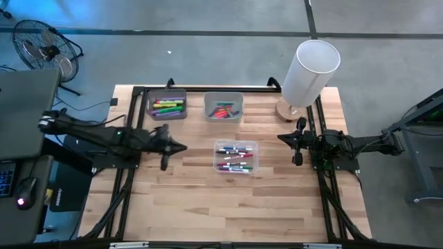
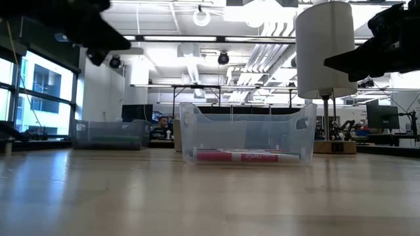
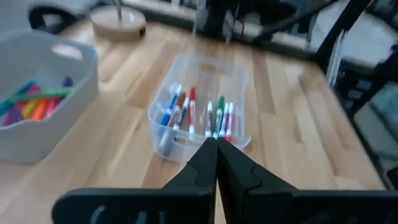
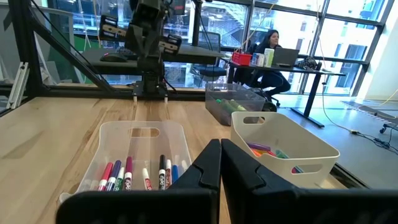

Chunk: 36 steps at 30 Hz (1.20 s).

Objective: Pick & Place Markers
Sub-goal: Return to Home Position

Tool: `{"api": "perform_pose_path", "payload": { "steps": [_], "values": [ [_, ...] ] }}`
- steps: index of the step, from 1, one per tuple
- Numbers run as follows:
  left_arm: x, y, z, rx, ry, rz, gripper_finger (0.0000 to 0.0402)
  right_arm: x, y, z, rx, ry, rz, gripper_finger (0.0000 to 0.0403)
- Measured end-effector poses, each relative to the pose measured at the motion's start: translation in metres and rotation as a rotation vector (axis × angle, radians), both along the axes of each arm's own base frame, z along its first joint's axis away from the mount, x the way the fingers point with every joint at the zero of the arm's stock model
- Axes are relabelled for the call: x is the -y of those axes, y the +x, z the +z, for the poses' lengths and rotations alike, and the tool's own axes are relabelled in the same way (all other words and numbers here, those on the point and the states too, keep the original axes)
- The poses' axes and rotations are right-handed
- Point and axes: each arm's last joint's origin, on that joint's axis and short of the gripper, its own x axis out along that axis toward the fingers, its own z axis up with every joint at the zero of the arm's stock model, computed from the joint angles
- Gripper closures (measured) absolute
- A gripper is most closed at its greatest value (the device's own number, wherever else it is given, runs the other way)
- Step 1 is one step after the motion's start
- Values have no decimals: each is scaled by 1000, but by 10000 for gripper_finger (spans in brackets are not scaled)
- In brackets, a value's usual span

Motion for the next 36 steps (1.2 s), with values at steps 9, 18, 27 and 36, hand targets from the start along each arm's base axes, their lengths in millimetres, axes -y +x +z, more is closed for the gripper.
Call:
{"api": "perform_pose_path", "payload": {
  "steps": [9, 18, 27, 36],
  "values": [
    [4, -54, -25, 191, 40, -85, 401, 0, 0, 0, 1, 0, 0, 402],
    [-1, -80, -47, 341, 163, -185, 401, 0, 0, 0, -1, 0, 0, 402],
    [-1, -82, -64, 314, 163, -228, 401, 0, 0, 0, -3, 0, 0, 402],
    [-11, -80, -65, 296, 191, -224, 401, 0, 0, 0, -1, 0, 1, 402]
  ]
}}
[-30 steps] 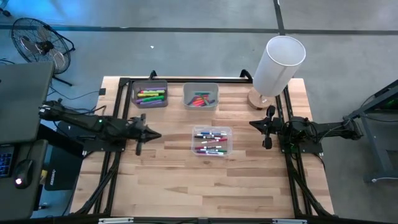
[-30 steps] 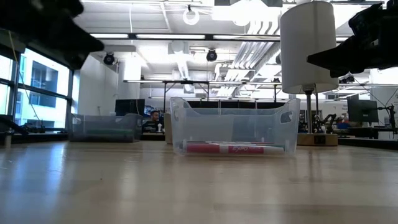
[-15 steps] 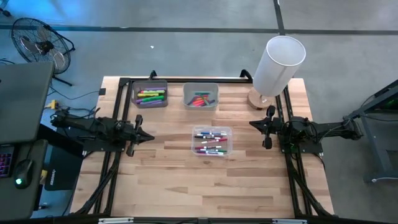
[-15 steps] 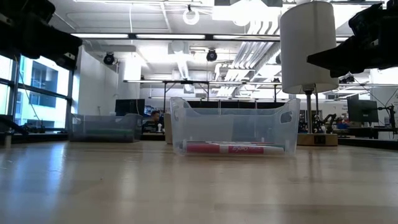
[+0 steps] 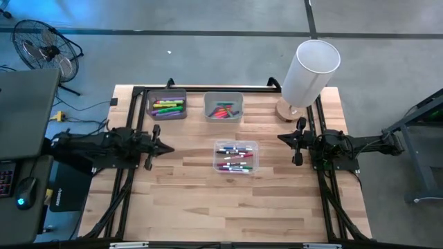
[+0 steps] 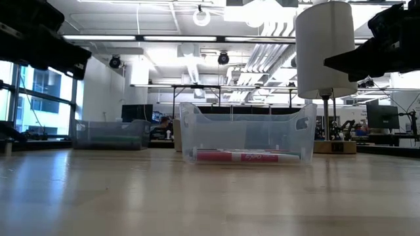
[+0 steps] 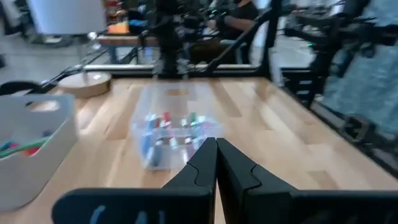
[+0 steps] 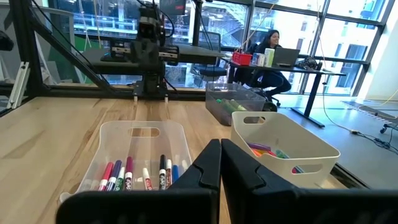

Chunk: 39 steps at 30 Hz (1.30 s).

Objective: Pick & Place Markers
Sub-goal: Return to Home Position

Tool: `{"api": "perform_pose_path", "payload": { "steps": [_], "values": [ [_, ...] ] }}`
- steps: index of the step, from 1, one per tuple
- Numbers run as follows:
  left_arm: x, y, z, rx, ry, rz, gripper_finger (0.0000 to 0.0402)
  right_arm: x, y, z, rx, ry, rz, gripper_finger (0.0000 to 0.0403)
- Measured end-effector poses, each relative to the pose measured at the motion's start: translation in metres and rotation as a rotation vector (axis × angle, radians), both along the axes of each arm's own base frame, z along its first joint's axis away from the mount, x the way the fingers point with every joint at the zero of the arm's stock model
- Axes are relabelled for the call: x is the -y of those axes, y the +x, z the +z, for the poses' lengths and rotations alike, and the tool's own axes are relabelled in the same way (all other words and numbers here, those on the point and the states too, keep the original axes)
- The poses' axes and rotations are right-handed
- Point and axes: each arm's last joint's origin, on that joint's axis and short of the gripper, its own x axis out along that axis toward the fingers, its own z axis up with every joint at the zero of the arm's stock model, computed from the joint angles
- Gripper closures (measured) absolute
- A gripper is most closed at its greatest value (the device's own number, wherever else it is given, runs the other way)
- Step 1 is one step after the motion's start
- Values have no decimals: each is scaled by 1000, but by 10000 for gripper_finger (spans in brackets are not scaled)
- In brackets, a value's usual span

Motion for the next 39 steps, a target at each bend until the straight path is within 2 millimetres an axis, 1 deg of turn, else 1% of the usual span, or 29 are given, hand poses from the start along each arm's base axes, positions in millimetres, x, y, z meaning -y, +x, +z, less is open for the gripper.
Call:
{"api": "perform_pose_path", "payload": {
  "steps": [4, 10, 14, 19, 23, 29, 34, 39],
  "values": [
    [-9, 1, -2, -21, -9, 69, 401, 0, 0, 0, 0, 0, 1, 402],
    [-16, 0, -4, -66, -101, 147, 401, 0, 0, 0, 1, 0, -1, 402],
    [-16, 0, -4, -56, -71, 167, 401, 0, 0, 0, 1, 0, -1, 402],
    [-16, 6, -8, 89, -68, 148, 401, 0, 0, 0, 2, 0, -1, 402],
    [-18, 6, -11, 60, -30, 211, 401, 0, 0, 0, 2, 0, -2, 402],
    [-17, 7, -12, 54, -28, 175, 401, 0, 0, 0, 1, 0, -1, 402],
    [-18, 9, -14, 31, 57, 183, 401, 0, 0, 0, 0, 0, -2, 402],
    [-18, 9, -14, 34, 66, 183, 401, 0, 0, 0, -1, 0, -1, 402]
  ]
}}
